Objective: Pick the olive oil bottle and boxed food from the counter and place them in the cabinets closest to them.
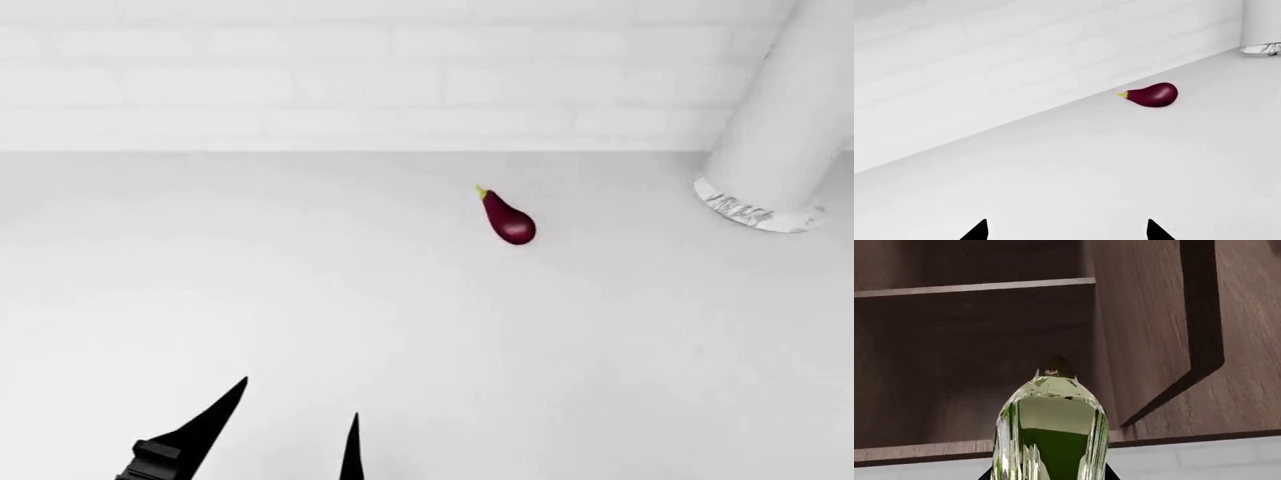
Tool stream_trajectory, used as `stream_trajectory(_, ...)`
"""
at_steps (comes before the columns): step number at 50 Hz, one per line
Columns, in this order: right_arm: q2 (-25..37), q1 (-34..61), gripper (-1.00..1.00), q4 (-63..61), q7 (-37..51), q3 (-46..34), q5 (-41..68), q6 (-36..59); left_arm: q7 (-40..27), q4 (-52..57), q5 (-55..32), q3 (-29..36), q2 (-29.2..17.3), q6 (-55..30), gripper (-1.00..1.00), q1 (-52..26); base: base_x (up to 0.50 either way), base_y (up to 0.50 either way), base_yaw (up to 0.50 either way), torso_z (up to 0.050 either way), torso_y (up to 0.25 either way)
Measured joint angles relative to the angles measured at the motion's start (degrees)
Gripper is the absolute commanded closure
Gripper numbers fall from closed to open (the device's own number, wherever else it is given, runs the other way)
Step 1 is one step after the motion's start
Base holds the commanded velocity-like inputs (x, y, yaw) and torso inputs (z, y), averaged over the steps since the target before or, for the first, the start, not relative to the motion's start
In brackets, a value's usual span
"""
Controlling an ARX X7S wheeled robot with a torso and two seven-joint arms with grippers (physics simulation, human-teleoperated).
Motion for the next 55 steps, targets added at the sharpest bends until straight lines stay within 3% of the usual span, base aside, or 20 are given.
stream_trajectory(21, -8.53, 6.07, 1.0, 9.39, -3.35, -0.5, -1.45, 0.38, 0.11, 0.12, 0.25, 0.3, 0.53, -0.32, -1.0, 0.0, 0.0, 0.0, 0.0, 0.0, 0.0)
stream_trajectory(55, -26.45, 11.06, 1.0, 37.61, -19.19, -11.51, -22.09, 4.93, 1.21, -0.66, 2.69, 0.93, -0.64, 3.05, -1.0, 1.59, 0.0, 0.0, 0.0, 0.0, 0.0)
